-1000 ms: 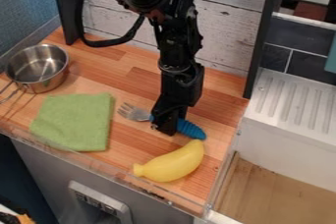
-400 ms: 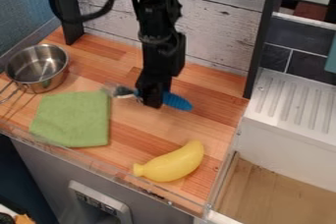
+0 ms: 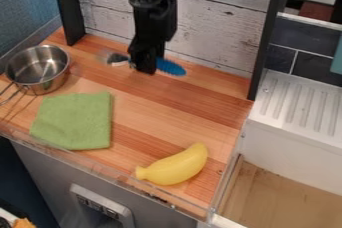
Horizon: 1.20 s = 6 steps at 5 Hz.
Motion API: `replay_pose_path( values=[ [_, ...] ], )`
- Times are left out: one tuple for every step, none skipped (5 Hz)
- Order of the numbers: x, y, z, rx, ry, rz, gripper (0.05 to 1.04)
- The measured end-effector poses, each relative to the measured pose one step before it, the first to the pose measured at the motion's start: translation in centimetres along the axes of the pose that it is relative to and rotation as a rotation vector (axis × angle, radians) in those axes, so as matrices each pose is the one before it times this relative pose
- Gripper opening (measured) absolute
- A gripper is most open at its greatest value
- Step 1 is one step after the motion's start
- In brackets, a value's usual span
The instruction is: Move the fork to the upper right side of the silver pot.
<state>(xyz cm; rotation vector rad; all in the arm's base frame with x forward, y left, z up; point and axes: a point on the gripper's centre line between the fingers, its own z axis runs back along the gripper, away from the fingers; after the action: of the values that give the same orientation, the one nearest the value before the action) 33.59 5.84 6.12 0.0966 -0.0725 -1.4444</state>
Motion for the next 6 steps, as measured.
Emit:
replay_pose_path(
  values=[
    [-1.773, 1.858, -0.32, 0.0103, 0.0276, 0.0041, 0.382],
    [-1.814, 1.309, -0.236, 0.0046, 0.0258, 0.0189, 0.382],
    [-1.271, 0.719, -0.864, -0.0133, 0.0165, 0.0242, 0.382],
    [-1.456, -0.476, -1.722, -0.0556, 0.0204, 0.0276, 0.382],
    [-0.568, -0.435, -1.628, -0.0428, 0.0248, 0.007, 0.382],
    [0.167, 0.103, -1.062, -0.0226, -0.002, -0.0114, 0.382]
  ],
)
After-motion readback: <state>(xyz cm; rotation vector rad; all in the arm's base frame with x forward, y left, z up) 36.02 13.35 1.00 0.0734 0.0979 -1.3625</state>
